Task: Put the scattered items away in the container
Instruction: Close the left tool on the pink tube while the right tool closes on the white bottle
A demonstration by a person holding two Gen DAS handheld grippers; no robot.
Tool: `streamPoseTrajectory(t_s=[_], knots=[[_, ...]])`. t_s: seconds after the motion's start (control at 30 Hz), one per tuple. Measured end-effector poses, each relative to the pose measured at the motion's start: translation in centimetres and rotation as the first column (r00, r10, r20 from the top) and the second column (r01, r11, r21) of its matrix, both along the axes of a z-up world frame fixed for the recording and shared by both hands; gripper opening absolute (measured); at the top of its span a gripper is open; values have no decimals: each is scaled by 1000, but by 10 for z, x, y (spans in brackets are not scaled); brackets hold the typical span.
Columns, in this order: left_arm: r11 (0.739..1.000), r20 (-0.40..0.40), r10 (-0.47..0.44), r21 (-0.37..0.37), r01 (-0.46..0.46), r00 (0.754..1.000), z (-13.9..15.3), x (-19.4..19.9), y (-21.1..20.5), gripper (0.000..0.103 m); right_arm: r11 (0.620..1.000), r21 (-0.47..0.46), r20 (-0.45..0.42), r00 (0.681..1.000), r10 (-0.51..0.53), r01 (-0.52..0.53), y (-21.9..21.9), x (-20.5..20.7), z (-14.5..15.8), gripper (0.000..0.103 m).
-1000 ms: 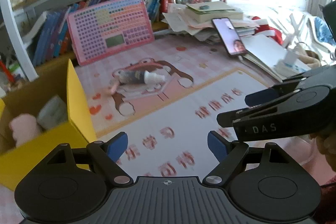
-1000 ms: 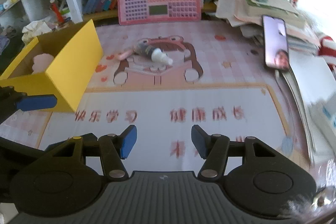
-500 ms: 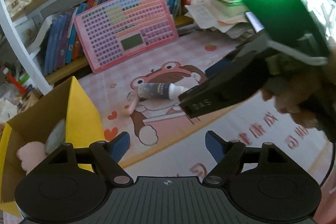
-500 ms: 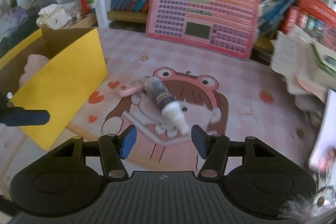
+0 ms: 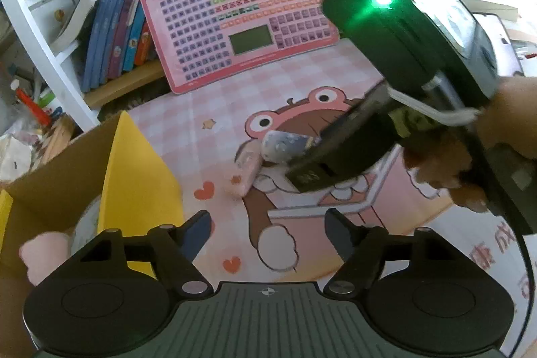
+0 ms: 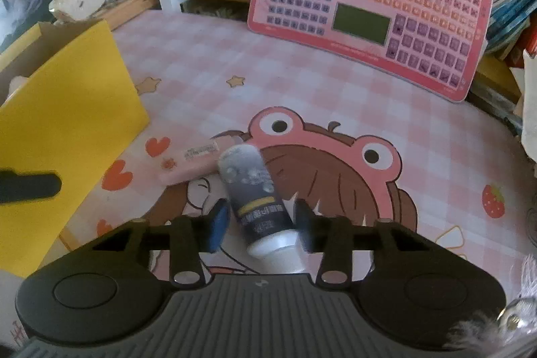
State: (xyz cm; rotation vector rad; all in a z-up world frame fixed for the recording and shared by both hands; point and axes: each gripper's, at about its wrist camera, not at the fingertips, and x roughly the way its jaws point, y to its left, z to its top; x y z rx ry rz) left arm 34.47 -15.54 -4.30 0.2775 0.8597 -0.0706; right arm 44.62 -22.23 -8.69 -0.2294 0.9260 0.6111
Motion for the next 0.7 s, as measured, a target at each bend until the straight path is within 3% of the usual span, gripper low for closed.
streamPoseTrajectory(t_s=[0.07,0.2,0.3,0.43,0.7], knots=[[1000,-4,6,-1,-6,1000,-1,9,0,69,1000,-5,3,1000,-25,25,-10,-1,2,34],[999,-11,41,-30,-42,999,-1,27,2,51,993,-6,33,992,-120,121,-44,-12,8,32],[995,-5,69,-66,-69,998,2,42,3,51,978,24,9,979,-205,205,-74,-24,11,32],[993,-38,102,-56,-104,994,-7,69,2,51,966,42,-1,967,-256,255,-93,-42,12,32],[973,-72,221,-52,-225,973,-24,104,17,52,960,80,-51,963,-265,269,-100,-62,11,32]])
